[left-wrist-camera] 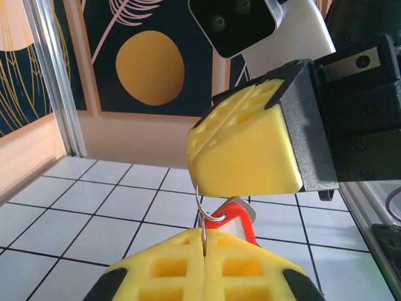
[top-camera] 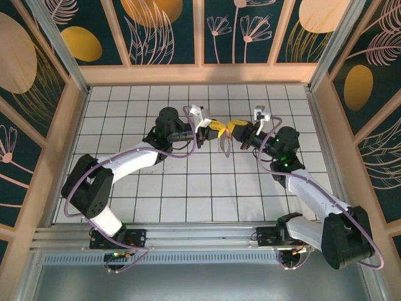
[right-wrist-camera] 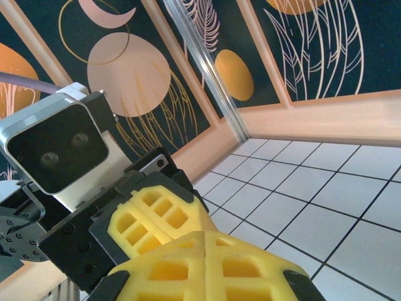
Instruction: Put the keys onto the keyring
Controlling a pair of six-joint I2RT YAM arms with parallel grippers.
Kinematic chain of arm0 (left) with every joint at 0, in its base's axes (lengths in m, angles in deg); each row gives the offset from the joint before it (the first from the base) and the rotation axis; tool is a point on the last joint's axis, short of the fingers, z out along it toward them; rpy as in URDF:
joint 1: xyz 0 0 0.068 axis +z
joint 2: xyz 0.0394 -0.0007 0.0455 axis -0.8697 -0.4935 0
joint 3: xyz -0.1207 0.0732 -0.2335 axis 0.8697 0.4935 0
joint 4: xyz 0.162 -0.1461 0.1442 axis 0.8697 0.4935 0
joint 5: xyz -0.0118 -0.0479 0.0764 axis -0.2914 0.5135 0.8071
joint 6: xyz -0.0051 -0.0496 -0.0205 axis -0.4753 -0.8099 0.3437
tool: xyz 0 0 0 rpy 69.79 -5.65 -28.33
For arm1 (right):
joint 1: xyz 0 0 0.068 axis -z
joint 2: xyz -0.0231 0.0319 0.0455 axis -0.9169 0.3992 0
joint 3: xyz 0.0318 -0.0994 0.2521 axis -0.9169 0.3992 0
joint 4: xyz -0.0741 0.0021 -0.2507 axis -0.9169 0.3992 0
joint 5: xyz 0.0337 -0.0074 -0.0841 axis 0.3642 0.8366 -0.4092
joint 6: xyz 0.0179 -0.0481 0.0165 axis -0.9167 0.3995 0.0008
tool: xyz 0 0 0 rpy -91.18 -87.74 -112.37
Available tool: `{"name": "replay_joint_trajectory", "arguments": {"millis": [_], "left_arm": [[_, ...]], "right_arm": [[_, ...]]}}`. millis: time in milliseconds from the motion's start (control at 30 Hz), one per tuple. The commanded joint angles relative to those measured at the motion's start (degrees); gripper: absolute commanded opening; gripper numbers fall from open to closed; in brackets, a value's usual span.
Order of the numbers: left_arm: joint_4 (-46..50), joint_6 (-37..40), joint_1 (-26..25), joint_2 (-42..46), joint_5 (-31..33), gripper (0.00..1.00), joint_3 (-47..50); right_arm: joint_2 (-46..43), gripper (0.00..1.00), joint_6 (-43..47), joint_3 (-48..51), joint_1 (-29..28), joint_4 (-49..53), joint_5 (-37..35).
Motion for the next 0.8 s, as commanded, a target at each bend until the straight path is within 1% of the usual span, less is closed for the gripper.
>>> {"name": "replay_joint_trajectory", "arguments": {"millis": [0,367,567,667,733,767], "left_arm": [[-3.39,0.01,-0.50,0.94,-1.63,0.00,-1.29],[-6.45,-1.82,-0.49,1.09,-1.81,0.00,-0.59],[-9.00,-3.87,-0.51,0.59,-1.55,0.00,-0.34],[-10.74,-5.29,-0.50,0.05,-1.07,0.00,-0.16],[-11.80,-6.17,-0.49,-0.31,-0.92,0.00,-0.07],[-12.56,-6.65,-0.50,-0.47,-0.76,0.00,0.03]], "right_arm": [[-0.97,0.00,1.55,1.72,1.10,-0.92,-1.54],[-0.83,0.00,0.85,3.16,1.52,-1.54,-0.60],[0.55,0.00,-0.54,2.98,1.54,-2.70,3.28],[1.59,0.00,-0.50,2.31,1.58,-1.65,5.49],[1.84,0.21,0.43,1.78,1.65,0.71,5.50],[1.58,0.28,1.10,1.90,1.93,2.06,4.78]]}}
